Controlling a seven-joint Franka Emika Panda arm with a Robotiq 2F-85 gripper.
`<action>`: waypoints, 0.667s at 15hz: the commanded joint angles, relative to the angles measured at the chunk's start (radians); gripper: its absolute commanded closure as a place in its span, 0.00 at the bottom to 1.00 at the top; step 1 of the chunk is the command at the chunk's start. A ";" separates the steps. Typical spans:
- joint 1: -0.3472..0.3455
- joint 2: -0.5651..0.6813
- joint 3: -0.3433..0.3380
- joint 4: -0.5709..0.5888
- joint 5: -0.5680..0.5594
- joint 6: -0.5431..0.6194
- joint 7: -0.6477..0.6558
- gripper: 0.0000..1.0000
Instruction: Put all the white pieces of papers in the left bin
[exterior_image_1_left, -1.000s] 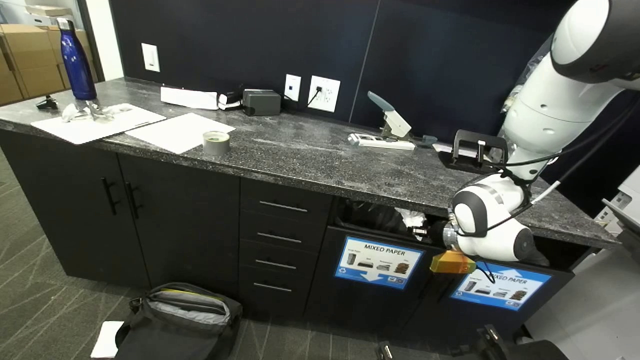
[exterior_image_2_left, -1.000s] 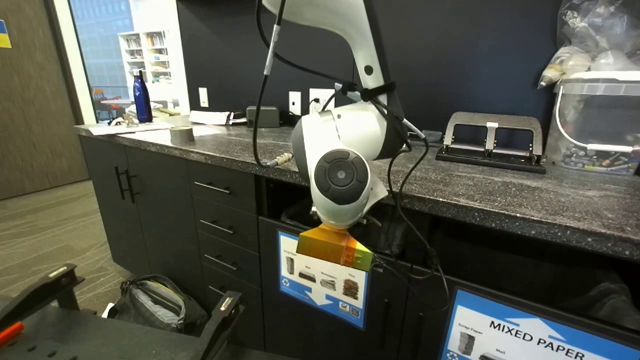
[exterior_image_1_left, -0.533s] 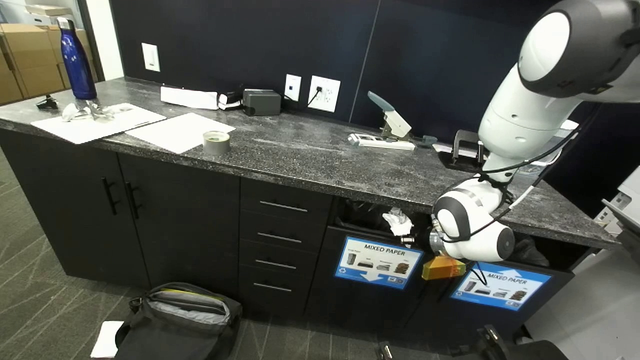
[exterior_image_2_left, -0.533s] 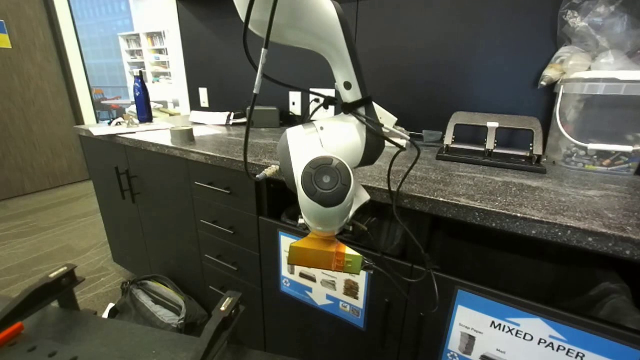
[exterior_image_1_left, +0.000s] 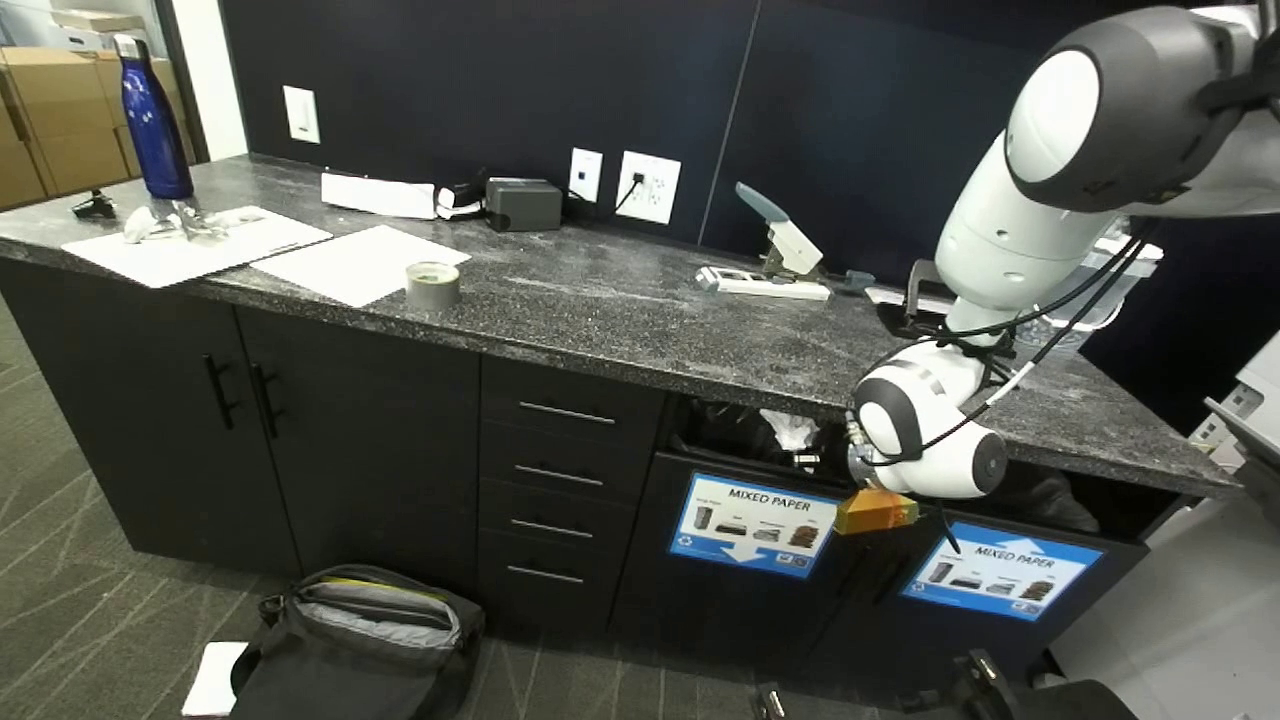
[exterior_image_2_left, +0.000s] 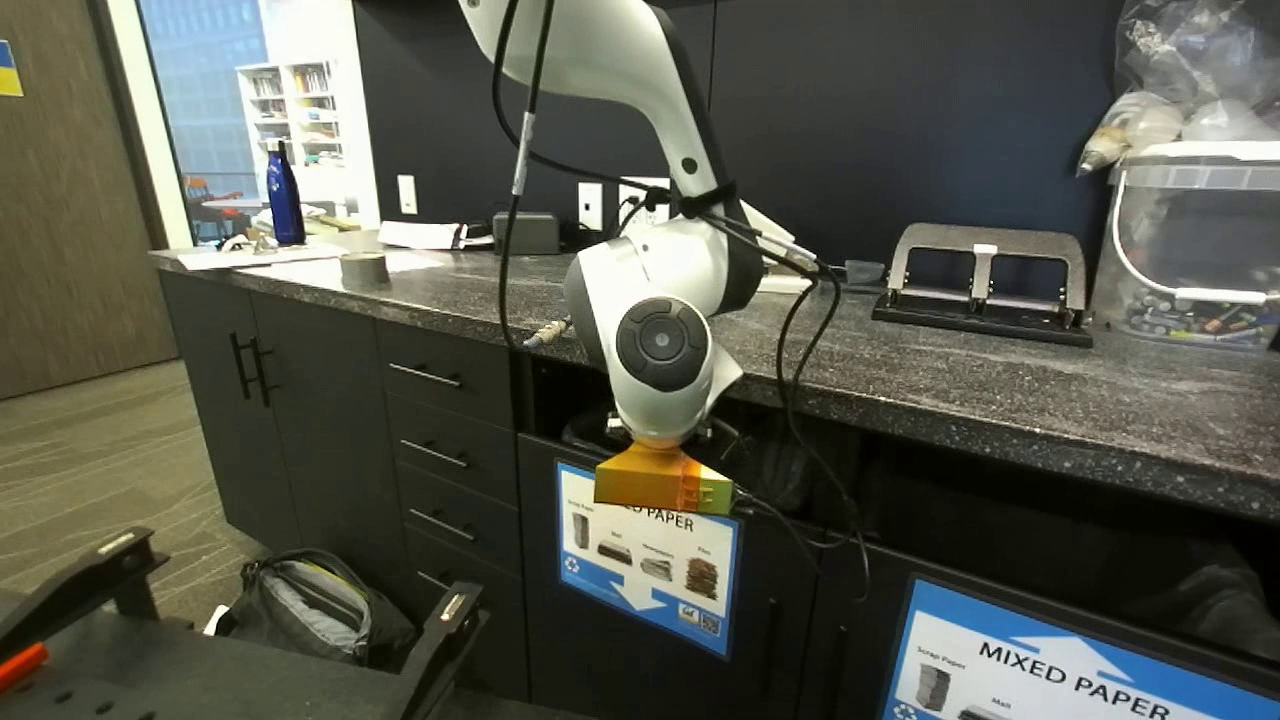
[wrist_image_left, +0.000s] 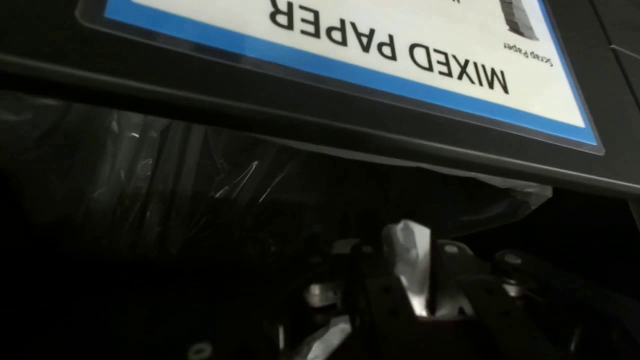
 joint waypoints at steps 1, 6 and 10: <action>0.037 0.035 -0.036 0.062 0.001 0.024 0.038 0.49; 0.055 0.035 -0.052 0.078 0.001 0.070 0.054 0.11; 0.121 -0.052 -0.081 -0.014 -0.004 0.219 0.078 0.00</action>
